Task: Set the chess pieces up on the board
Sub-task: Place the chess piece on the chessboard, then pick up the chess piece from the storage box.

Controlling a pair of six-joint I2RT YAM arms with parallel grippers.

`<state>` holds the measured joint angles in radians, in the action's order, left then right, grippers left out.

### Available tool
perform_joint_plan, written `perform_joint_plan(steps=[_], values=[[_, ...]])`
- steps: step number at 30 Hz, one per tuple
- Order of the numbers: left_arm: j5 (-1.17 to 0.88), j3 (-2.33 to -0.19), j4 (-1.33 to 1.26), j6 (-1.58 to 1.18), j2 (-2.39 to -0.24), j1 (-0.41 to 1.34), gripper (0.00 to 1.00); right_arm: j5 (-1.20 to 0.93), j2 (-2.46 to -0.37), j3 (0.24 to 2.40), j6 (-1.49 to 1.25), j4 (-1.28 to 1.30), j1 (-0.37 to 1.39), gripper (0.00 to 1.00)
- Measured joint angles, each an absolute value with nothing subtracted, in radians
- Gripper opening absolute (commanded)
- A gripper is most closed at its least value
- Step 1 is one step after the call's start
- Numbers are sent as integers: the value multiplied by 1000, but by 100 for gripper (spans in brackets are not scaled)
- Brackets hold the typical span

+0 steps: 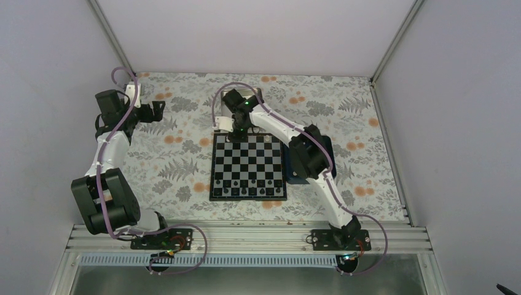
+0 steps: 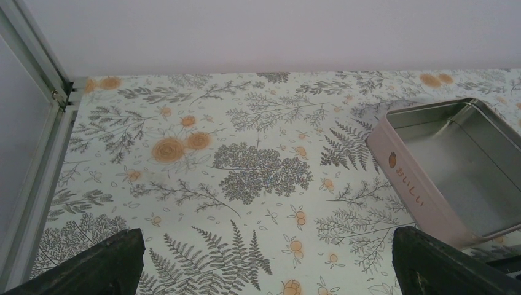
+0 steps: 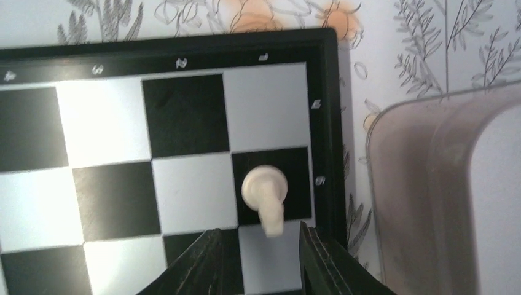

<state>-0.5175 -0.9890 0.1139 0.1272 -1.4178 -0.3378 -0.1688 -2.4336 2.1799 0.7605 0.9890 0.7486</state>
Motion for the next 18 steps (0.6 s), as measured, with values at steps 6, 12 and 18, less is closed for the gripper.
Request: perform_joint_plan(steps=[6, 12, 18], values=[[-525, -989, 114, 127, -1418, -340, 100, -153, -2256, 1984, 753, 1011, 711, 36], [-533, -989, 114, 127, -1418, -343, 100, -216, -1941, 1769, 739, 1005, 501, 36], [-539, -989, 114, 127, -1418, -345, 100, -216, -1711, 1503, 739, 930, 176, 36]])
